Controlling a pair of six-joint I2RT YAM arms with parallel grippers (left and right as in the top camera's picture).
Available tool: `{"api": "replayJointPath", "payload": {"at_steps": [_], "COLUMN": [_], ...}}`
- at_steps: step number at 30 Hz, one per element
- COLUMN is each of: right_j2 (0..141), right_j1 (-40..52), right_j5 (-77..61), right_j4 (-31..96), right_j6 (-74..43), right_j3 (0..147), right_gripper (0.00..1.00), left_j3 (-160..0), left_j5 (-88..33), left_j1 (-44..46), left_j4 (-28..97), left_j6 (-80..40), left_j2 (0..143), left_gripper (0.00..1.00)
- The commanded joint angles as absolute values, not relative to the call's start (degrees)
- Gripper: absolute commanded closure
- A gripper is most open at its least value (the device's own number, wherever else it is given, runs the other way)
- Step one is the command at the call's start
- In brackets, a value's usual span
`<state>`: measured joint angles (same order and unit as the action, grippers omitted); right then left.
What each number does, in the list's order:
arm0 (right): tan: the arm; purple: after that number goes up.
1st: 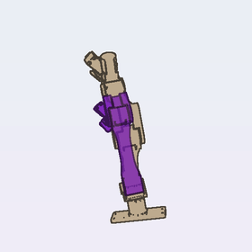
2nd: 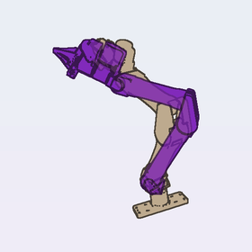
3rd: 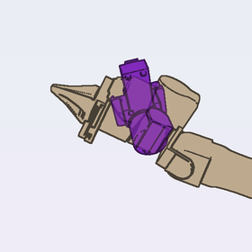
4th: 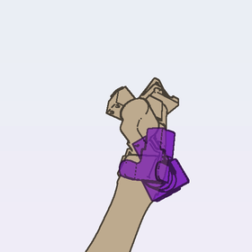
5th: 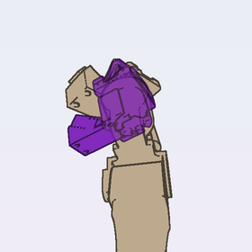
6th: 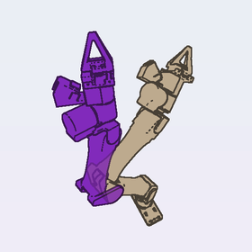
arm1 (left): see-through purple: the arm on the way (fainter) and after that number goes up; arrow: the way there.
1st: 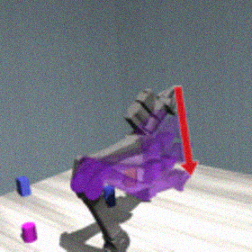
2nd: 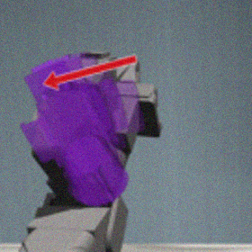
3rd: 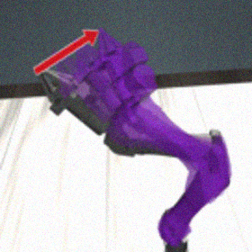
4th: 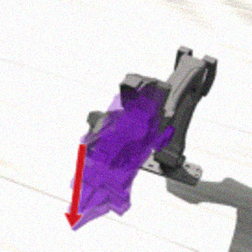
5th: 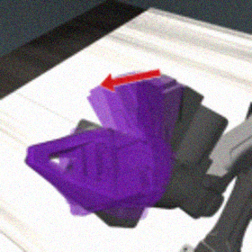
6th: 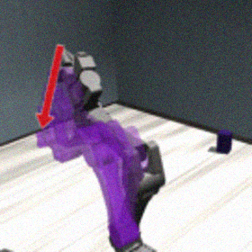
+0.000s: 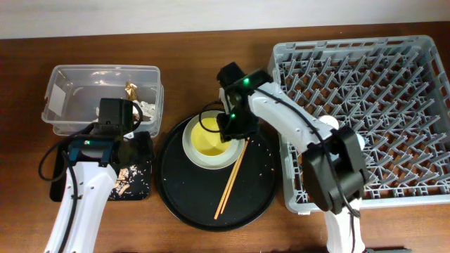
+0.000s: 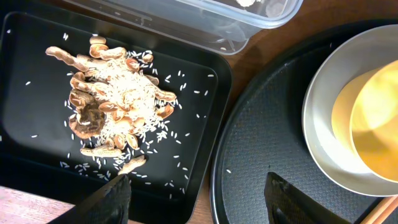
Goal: Sort waste into correct bins and load items into the dishwasher rack
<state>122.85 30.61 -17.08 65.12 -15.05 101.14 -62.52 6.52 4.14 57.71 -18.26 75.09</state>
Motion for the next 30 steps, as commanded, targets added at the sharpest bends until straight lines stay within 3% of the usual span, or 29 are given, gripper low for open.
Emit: {"api": "replayJointPath", "payload": {"at_steps": [1, 5, 6, 7, 10, 18, 24, 30], "right_j2": [126.19, 127.68, 127.68, 127.68, 126.15, 106.3, 109.25, 118.69], "right_j1": [31.22, 31.22, 31.22, 31.22, 30.39, 22.11, 10.87, 5.17], "right_j5": [-15.84, -15.84, -15.84, -15.86, -14.61, 22.94, 48.51, 63.51], "right_j4": [64.05, 63.26, 63.2, 63.37, 64.12, 67.53, 55.59, 54.59], "right_j6": [-20.51, -20.69, -20.69, -20.69, -20.64, -17.63, -16.8, -18.65], "right_j3": [101.36, 101.32, 101.32, 101.32, 102.17, 112.31, 112.29, 112.16], "right_gripper": [0.61, 0.7, 0.79, 0.95, 0.96, 0.96, 0.96, 0.96], "left_j3": [-62.67, -62.67, -62.67, -62.67, -62.67, -62.67, -62.67, -62.67], "left_j5": [7.55, 7.53, 7.53, 7.53, 7.35, 7.35, 7.38, 7.35], "left_j1": [3.95, 3.95, 3.95, 3.95, 3.95, 3.95, 3.95, 3.95], "left_j4": [57.78, 57.78, 57.78, 57.78, 57.78, 57.56, 57.25, 57.08], "left_j6": [-19.07, -19.07, -19.07, -19.07, -19.07, -19.07, -19.07, -19.07], "left_j2": [74.13, 74.13, 74.13, 74.13, 74.13, 74.13, 74.13, 74.13], "left_gripper": [0.32, 0.32, 0.32, 0.32, 0.32, 0.32, 0.32, 0.32]}}
